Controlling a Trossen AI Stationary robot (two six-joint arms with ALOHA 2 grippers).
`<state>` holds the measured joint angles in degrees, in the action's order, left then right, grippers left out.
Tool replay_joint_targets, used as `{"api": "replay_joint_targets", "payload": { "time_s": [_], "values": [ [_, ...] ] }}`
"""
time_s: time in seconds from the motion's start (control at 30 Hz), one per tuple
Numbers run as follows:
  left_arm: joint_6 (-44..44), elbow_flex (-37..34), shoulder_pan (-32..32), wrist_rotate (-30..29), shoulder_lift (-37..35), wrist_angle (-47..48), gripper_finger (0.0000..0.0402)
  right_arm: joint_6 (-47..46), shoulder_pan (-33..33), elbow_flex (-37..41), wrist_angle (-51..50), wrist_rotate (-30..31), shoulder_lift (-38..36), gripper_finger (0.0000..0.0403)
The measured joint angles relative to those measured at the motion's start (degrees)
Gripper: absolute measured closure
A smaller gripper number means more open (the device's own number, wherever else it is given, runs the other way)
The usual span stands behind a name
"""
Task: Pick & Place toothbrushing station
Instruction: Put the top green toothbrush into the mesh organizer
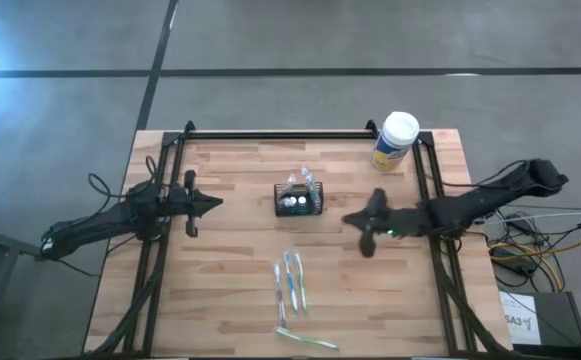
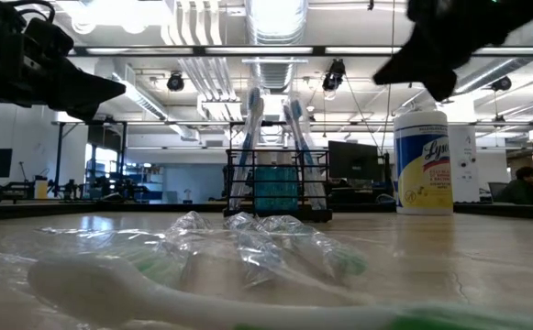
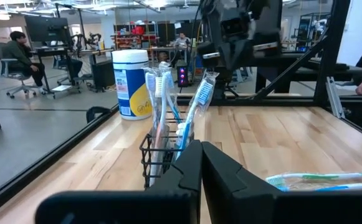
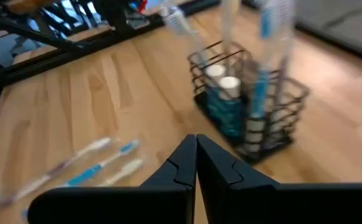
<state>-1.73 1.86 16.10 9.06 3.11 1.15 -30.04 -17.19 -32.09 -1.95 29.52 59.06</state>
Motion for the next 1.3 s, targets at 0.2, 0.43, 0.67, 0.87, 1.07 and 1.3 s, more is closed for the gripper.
{"api": "replay_joint_targets", "payload": {
  "time_s": [0.2, 0.43, 0.67, 0.87, 1.07, 1.3],
  "values": [
    [0.44, 0.28, -0.01, 0.01, 0.0, 0.05, 0.0388, -12.6, -1.7, -14.53, -3.52, -3.8, 18.13, 0.0394],
    [1.5, 0.36, 0.0, 0.03, -0.02, -0.35, 0.0388, -18.77, -2.47, -33.6, -17.81, -10.56, 36.83, 0.0394],
    [2.29, 0.36, -0.01, 0.07, 0.0, -0.02, 0.0388, -24.37, -3.11, -52.76, -35.05, -12.24, 50.8, 0.0358],
    [2.29, -0.1, -0.02, 0.05, 0.02, -0.28, 0.0388, -30.33, -2.86, -64.56, -44.91, -13.75, 59.37, 0.028],
    [2.68, -0.11, -0.02, 0.42, 0.04, -0.21, 0.0388, -39.47, -2.79, -72.08, -58.21, -15.65, 67.38, 0.0217],
    [2.9, -0.12, -0.02, 0.44, 0.14, -0.11, 0.0388, -38.61, -2.52, -77.43, -57.89, -16.59, 73.65, 0.0191]
  ]
}}
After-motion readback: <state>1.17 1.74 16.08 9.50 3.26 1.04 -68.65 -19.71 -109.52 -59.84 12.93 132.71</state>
